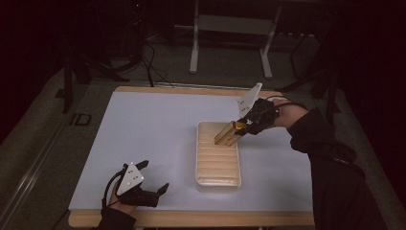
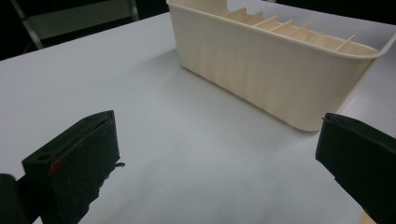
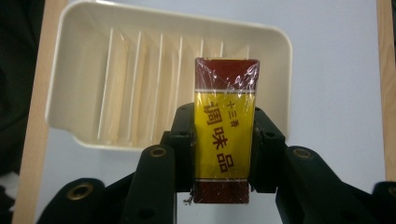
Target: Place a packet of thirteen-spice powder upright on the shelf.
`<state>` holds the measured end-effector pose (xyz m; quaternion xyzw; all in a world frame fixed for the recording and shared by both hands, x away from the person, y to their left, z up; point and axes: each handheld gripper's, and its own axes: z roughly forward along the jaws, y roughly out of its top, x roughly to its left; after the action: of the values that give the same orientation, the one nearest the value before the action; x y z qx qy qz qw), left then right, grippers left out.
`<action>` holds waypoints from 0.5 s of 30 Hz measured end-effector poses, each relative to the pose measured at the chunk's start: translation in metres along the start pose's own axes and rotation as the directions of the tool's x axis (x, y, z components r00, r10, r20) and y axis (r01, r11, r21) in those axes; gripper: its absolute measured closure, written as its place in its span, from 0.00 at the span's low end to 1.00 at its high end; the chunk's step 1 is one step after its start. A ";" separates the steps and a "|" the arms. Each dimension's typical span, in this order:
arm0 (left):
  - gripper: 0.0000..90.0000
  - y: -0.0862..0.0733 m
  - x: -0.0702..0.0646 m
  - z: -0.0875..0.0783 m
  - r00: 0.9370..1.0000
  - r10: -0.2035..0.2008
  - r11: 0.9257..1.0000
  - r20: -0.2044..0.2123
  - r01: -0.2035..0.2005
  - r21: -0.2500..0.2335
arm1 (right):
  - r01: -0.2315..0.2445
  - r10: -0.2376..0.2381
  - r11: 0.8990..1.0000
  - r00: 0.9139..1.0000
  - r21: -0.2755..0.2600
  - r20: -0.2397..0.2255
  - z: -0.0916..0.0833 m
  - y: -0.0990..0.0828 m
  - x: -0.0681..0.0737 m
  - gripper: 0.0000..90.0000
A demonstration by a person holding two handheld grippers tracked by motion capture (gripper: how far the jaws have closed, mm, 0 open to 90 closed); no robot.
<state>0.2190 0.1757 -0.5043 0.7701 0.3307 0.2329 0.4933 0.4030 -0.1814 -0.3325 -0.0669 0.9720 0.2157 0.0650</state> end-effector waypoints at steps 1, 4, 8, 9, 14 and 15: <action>0.00 0.000 0.000 0.000 1.000 -0.001 1.000 0.001 0.001 0.000 | 0.000 0.000 1.000 1.000 -0.015 -0.005 0.002 0.000 0.000 0.75; 0.00 0.000 0.000 0.000 1.000 0.004 1.000 0.004 -0.004 0.002 | 0.002 -0.002 0.999 1.000 -0.047 -0.001 0.008 -0.002 -0.003 0.75; 0.00 0.000 0.000 0.000 1.000 0.005 1.000 0.006 -0.005 0.005 | 0.008 -0.009 0.998 1.000 -0.066 -0.001 0.014 -0.006 -0.004 0.75; 0.00 0.000 0.000 0.000 1.000 0.005 1.000 0.005 -0.005 0.005 | 0.011 -0.011 0.997 1.000 -0.071 -0.003 0.015 -0.007 -0.004 0.75; 0.00 -0.001 0.000 0.000 1.000 0.005 1.000 0.007 -0.005 0.006 | 0.021 -0.020 0.996 1.000 -0.089 0.004 0.020 -0.011 -0.005 0.75; 0.00 -0.001 0.000 0.000 1.000 0.005 1.000 0.007 -0.005 0.006 | 0.022 -0.022 0.996 1.000 -0.089 0.001 0.021 -0.012 -0.004 0.75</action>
<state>0.2192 0.1756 -0.5050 0.7732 0.3278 0.2303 0.4915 0.4113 -0.1824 -0.3554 -0.0802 0.9606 0.2581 0.0643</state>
